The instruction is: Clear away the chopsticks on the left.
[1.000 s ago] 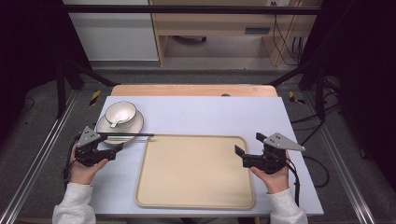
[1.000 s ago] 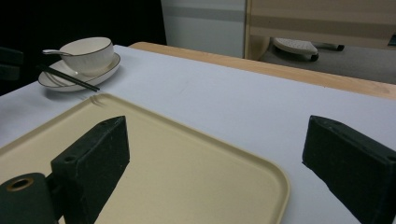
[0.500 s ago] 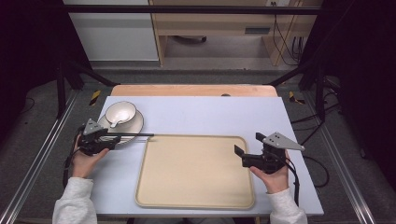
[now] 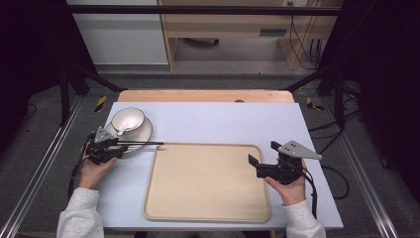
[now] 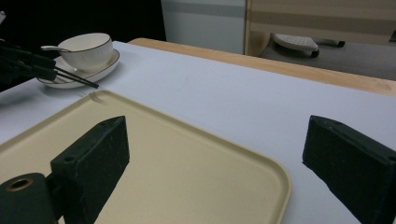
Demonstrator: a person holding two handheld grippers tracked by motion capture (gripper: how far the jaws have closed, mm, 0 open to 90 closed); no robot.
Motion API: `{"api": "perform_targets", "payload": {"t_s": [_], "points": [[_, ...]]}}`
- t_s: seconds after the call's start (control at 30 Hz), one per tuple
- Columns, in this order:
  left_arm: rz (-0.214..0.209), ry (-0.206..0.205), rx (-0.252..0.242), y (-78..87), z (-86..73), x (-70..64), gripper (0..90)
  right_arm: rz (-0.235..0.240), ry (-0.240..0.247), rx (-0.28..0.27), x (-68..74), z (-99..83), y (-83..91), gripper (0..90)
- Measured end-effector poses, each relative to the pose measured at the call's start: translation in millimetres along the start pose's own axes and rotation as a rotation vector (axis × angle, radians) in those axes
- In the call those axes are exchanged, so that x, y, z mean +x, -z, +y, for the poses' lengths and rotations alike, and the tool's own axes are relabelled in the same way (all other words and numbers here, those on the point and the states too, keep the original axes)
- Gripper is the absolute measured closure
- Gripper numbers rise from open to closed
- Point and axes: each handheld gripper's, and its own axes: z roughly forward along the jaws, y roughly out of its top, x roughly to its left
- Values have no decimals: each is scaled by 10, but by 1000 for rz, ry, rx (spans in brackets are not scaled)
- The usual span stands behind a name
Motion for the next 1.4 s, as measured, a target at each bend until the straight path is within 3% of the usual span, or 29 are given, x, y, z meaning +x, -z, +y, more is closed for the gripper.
{"api": "perform_targets", "payload": {"t_s": [1.0, 1.23, 1.4], "points": [[-62, -9, 50, 108, 35, -156, 842, 0, 6, 1, 10, 3, 21, 69], [-67, 6, 38, 94, 46, -194, 850, 0, 2, -1, 13, 9, 31, 68], [-70, 35, 36, 45, 89, -220, 804, 1, 5, -6, 13, 21, 40, 67]]}}
